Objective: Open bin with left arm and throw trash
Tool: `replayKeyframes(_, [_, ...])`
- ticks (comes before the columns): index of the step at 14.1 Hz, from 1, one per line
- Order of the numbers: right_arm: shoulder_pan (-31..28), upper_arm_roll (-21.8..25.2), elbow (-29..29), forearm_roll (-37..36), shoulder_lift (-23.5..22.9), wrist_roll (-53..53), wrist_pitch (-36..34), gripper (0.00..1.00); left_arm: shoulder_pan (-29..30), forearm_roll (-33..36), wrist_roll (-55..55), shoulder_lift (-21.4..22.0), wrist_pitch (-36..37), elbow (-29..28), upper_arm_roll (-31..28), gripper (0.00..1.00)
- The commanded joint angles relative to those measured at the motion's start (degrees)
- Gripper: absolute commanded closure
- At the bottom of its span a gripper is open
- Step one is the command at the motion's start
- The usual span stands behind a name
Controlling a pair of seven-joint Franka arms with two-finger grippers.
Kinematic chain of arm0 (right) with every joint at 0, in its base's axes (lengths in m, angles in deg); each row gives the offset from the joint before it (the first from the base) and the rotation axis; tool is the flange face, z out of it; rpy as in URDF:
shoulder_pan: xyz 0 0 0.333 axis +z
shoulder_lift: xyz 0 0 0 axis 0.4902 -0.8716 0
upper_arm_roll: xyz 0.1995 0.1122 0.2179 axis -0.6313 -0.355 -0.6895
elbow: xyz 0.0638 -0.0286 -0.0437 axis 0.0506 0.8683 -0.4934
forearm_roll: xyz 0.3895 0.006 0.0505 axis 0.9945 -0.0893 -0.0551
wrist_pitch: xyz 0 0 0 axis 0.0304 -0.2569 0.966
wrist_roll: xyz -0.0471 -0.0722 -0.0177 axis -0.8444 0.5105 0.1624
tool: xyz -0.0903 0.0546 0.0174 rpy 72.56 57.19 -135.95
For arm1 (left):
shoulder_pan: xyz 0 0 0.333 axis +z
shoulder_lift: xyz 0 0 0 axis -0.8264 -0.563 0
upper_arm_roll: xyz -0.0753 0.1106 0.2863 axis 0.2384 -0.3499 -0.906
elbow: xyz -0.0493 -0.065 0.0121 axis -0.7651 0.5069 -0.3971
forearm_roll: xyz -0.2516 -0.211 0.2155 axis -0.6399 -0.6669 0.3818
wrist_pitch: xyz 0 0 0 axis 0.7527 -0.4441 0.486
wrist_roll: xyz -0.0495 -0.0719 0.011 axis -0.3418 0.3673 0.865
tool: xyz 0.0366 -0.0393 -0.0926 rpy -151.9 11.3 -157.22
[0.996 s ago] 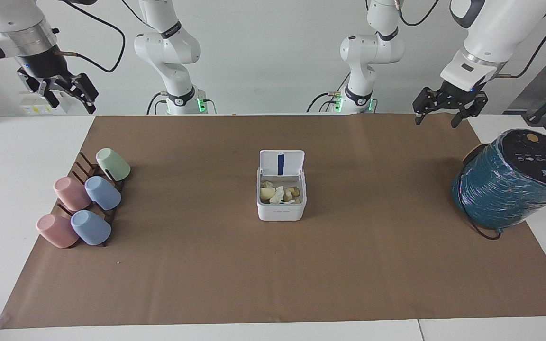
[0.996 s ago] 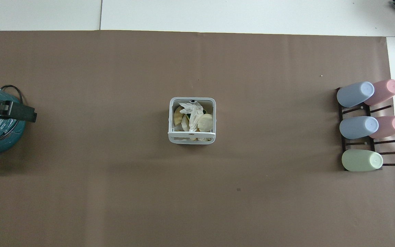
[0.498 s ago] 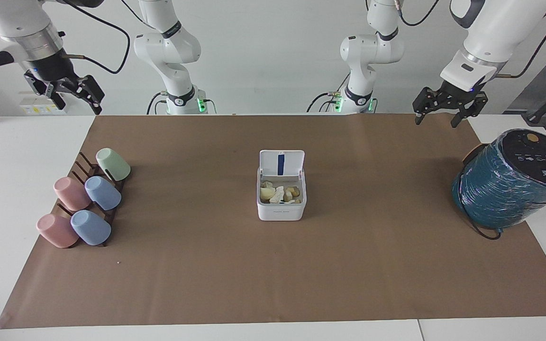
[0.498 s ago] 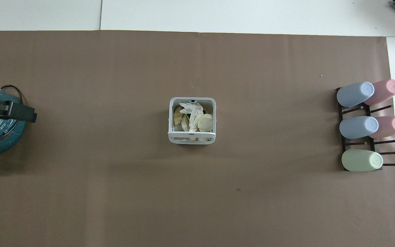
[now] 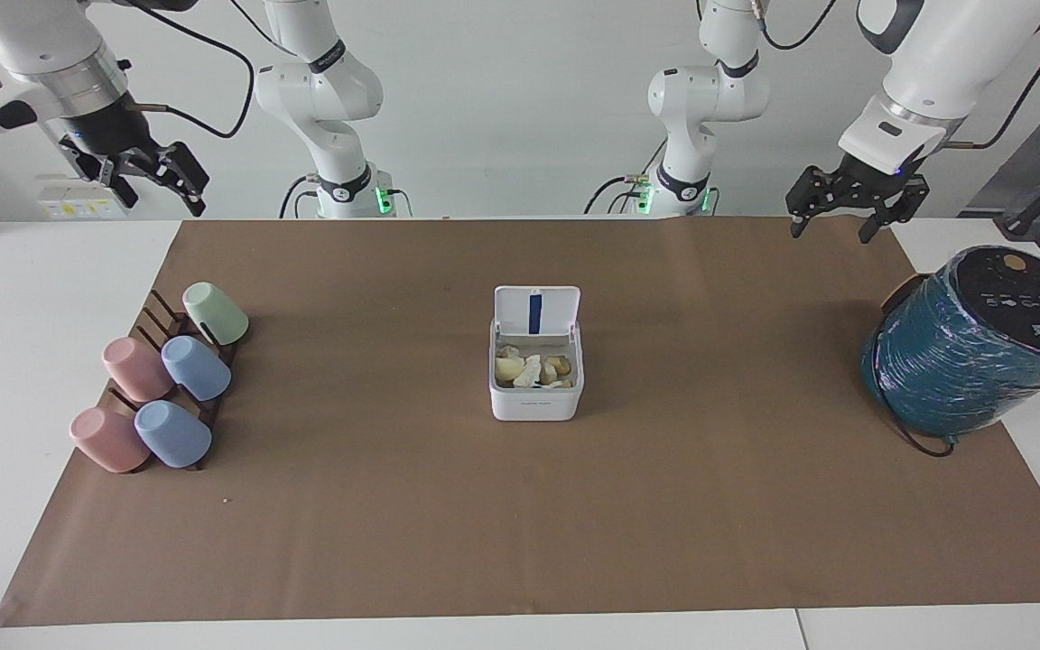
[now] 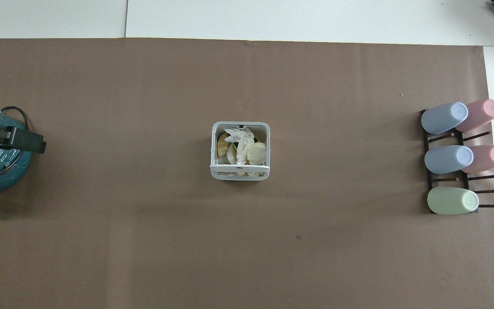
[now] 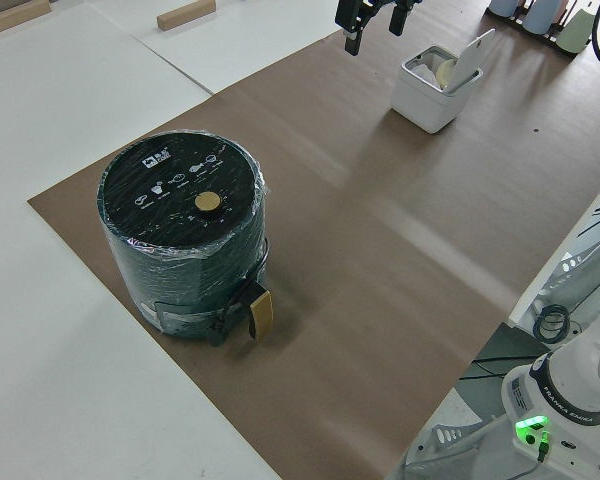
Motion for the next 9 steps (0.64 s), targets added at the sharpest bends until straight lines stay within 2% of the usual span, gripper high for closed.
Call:
replayKeyframes(1, [0.4,0.3,1.2,0.6,1.4,0.8,-0.6,0.00,0.5,1.0,-0.2,0.8,0.2,-0.8,0.3,0.00])
replayKeyframes(9, [0.8,-0.8,1.3,0.3,1.4,1.0,-0.8,0.00,0.6,1.0,-0.1,0.8,0.4,-0.8,0.3,0.00])
